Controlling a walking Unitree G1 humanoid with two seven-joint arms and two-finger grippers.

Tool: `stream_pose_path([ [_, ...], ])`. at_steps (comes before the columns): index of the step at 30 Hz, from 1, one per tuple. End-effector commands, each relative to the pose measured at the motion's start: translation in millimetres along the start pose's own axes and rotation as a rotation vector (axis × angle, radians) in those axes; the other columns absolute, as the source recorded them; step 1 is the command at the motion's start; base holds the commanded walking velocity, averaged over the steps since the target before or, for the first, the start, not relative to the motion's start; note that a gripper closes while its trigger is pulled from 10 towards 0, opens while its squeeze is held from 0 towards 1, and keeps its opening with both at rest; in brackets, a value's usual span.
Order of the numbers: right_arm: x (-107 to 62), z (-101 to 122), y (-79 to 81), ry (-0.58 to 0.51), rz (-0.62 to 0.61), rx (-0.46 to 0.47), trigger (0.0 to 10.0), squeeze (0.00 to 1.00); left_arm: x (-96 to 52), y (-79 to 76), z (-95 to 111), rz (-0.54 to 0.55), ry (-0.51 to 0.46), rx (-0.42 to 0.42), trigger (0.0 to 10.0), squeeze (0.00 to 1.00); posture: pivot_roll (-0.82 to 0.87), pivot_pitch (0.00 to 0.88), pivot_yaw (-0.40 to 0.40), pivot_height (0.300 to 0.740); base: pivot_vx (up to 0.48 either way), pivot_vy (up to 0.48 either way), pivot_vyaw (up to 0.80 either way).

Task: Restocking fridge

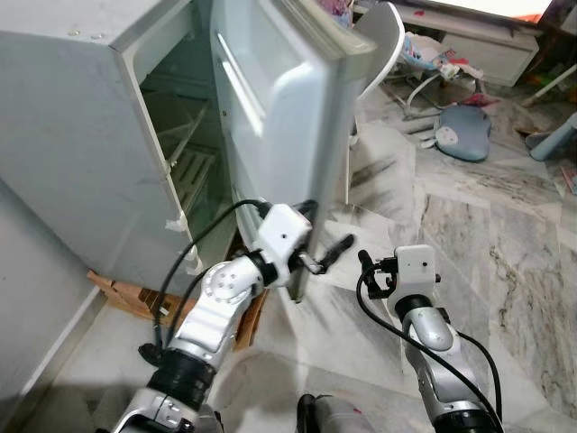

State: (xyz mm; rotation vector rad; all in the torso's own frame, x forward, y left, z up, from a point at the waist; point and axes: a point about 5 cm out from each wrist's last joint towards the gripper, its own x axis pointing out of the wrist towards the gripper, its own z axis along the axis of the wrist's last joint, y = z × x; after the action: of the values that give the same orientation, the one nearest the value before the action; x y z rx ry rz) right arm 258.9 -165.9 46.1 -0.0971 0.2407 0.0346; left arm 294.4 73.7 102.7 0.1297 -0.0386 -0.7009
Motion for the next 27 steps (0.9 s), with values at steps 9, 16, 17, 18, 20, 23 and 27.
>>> stream_pose_path([
  [9, 6.8, 0.7, 0.9, -0.012, -0.022, 0.003, 10.0, 0.0, -36.2, 27.7, -13.1, 0.183, 0.062, 0.005, 10.0, 0.0, 0.1, 0.029, -0.038, 0.74, 0.0, -0.157, 0.0],
  [16, 11.4, 1.5, 3.8, -0.02, -0.024, 0.003, 10.0, 0.0, -43.2, 21.5, -23.2, 0.195, 0.095, 0.006, 10.0, 0.0, 0.11, 0.016, -0.039, 0.74, 0.0, -0.46, 0.0],
  [17, 11.7, 1.1, 4.0, -0.019, -0.024, 0.003, 10.0, 0.0, -42.6, 20.3, -23.6, 0.192, 0.099, 0.006, 10.0, 0.0, 0.11, 0.016, -0.039, 0.74, 0.0, -0.465, 0.0],
  [18, 13.1, 0.5, 4.2, -0.017, -0.023, 0.001, 10.0, 0.0, -40.5, 18.7, -23.8, 0.18, 0.102, 0.008, 10.0, 0.0, 0.11, 0.01, -0.041, 0.74, 0.0, -0.465, 0.0],
  [20, 14.4, 1.2, 5.1, -0.018, -0.022, 0.0, 10.0, 0.0, -38.5, 18.1, -22.6, 0.172, 0.096, 0.006, 10.0, 0.0, 0.11, 0.007, -0.037, 0.74, 0.0, -0.461, 0.0],
  [23, 17.3, 3.4, 7.7, -0.025, -0.017, -0.005, 10.0, 0.0, -38.5, 18.4, -21.9, 0.16, 0.099, 0.024, 10.0, 0.0, 0.12, 0.005, -0.03, 0.74, 0.0, -0.44, 0.0],
  [27, 19.4, 6.6, 10.4, -0.041, -0.007, -0.018, 10.0, 0.0, -45.1, 18.2, -23.2, 0.157, 0.12, 0.03, 10.0, 0.0, 0.13, 0.009, -0.023, 0.74, 0.181, -0.413, 0.0],
])
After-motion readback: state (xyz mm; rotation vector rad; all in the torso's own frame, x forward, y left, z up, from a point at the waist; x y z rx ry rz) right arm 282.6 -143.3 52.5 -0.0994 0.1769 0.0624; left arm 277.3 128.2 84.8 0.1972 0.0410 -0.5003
